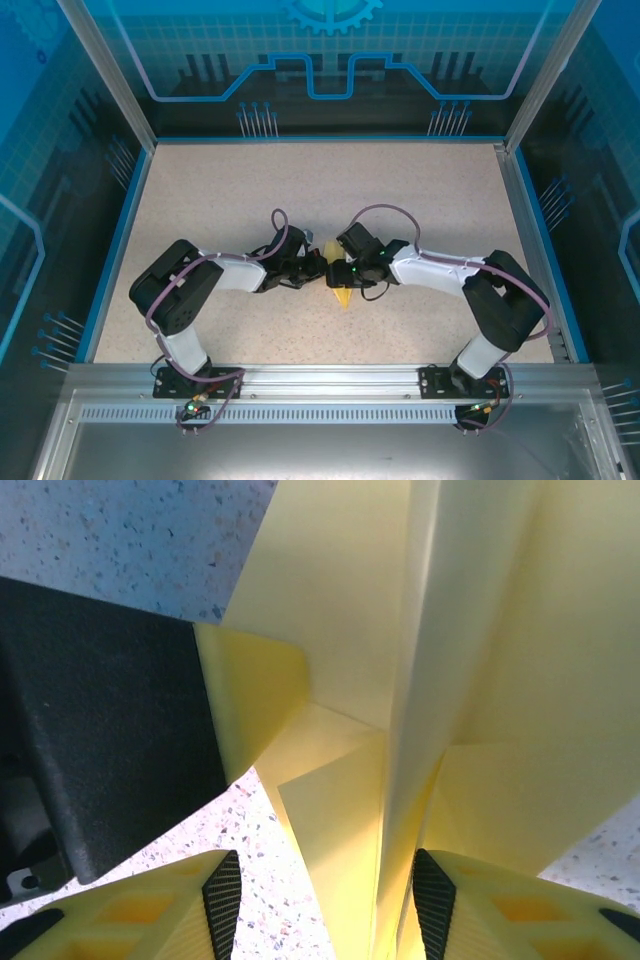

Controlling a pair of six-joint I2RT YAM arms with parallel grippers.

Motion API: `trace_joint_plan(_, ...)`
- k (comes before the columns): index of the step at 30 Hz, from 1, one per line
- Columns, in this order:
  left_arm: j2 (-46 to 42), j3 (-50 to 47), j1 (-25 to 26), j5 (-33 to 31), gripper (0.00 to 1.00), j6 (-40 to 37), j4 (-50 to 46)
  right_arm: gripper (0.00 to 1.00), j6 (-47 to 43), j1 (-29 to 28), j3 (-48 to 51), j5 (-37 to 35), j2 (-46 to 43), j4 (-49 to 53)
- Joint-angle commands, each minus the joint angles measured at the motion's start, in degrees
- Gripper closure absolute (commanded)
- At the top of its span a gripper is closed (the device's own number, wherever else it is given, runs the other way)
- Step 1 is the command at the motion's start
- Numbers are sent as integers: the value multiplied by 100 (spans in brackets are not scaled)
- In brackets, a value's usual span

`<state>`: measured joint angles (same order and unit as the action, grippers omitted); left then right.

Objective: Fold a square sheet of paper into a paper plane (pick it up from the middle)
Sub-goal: Move the paper plane to the center of the table.

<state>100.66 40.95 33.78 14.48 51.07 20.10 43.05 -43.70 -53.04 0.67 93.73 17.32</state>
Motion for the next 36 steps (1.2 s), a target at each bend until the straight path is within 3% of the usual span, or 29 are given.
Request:
trace_joint_plan(1, 14, -53, -47, 139, 100, -23, 237, 49, 184, -122, -108, -380, 158, 367)
trace_joint_plan(9, -6, -96, -48, 226, 93, -37, 319, 51, 222, -165, -261, -471, 350, 369)
trace_joint_plan(21, 6, -71, -52, 178, 93, -71, 206, 54, 375, -215, -339, -877, 300, 618)
trace_joint_plan(27, 23, -48, -47, 178, 93, -82, 171, 63, 380, -259, -425, -939, 294, 772)
trace_joint_plan(36, 65, -1, -52, 196, 93, -84, 168, 63, 395, -446, -560, -1090, 373, 999)
